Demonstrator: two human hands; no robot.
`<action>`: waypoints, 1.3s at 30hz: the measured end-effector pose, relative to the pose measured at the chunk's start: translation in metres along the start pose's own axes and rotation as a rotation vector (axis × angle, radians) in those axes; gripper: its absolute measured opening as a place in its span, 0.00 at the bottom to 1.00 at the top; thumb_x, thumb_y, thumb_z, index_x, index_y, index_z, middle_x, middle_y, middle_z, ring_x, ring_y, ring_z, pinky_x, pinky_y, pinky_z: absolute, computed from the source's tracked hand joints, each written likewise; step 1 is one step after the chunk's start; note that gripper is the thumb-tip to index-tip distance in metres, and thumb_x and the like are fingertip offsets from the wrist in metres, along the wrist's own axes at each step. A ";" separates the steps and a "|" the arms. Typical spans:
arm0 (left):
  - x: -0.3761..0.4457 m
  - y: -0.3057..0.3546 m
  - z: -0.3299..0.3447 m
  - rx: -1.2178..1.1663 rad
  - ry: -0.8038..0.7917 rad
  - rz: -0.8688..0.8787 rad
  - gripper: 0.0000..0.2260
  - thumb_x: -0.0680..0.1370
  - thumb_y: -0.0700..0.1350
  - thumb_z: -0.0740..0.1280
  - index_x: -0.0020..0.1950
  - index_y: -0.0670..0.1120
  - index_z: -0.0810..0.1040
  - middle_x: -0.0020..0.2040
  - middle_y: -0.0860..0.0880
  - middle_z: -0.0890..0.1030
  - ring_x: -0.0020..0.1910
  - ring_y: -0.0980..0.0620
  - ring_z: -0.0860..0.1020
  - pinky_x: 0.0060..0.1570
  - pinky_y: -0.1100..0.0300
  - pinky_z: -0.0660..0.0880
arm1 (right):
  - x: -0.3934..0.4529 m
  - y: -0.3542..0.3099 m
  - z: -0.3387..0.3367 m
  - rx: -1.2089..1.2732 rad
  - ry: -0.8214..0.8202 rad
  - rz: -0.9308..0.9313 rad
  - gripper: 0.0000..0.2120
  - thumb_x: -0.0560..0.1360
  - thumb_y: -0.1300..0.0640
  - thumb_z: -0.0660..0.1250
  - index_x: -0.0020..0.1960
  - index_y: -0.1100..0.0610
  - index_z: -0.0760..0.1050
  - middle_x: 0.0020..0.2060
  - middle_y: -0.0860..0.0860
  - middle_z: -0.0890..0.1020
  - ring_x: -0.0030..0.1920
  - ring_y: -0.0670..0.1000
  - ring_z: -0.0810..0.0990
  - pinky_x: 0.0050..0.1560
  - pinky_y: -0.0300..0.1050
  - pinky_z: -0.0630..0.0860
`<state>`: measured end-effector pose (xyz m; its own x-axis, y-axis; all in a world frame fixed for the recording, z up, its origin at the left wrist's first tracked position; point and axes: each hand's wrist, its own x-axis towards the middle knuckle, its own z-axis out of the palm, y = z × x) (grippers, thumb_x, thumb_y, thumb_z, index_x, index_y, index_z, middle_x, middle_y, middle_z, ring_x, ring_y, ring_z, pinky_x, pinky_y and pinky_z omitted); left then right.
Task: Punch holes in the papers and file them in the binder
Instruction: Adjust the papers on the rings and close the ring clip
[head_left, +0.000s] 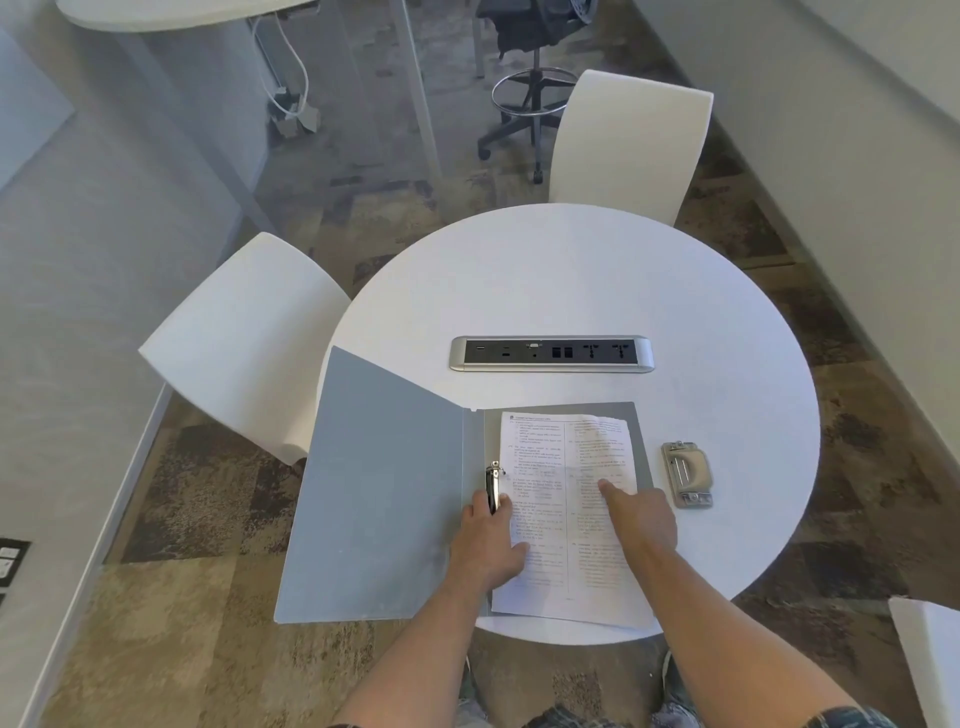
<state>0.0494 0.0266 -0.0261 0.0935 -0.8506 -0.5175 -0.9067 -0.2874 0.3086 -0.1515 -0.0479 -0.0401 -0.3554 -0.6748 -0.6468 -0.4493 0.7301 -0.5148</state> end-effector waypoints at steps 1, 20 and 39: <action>0.000 0.000 0.000 -0.005 -0.004 0.000 0.34 0.80 0.57 0.66 0.81 0.47 0.57 0.77 0.46 0.55 0.74 0.46 0.62 0.67 0.52 0.73 | -0.002 0.000 -0.001 0.080 -0.049 -0.025 0.22 0.71 0.38 0.72 0.53 0.55 0.80 0.43 0.51 0.86 0.43 0.56 0.85 0.50 0.55 0.83; -0.032 0.019 -0.103 -0.691 0.067 0.007 0.38 0.66 0.71 0.72 0.71 0.54 0.72 0.61 0.52 0.81 0.56 0.55 0.80 0.56 0.57 0.77 | -0.062 -0.069 0.013 0.572 -0.752 -0.351 0.14 0.78 0.60 0.73 0.59 0.68 0.83 0.55 0.70 0.84 0.50 0.64 0.86 0.56 0.59 0.81; -0.049 -0.043 -0.131 -0.146 0.255 -0.248 0.14 0.77 0.41 0.61 0.62 0.46 0.75 0.55 0.46 0.83 0.52 0.42 0.81 0.45 0.54 0.75 | -0.045 -0.035 0.051 -0.296 -0.563 -0.557 0.15 0.71 0.49 0.74 0.55 0.37 0.85 0.56 0.37 0.85 0.63 0.43 0.79 0.73 0.46 0.67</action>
<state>0.1377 0.0228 0.0910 0.4186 -0.8241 -0.3816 -0.7772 -0.5425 0.3189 -0.0783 -0.0376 -0.0217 0.4077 -0.7162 -0.5664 -0.6621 0.1952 -0.7235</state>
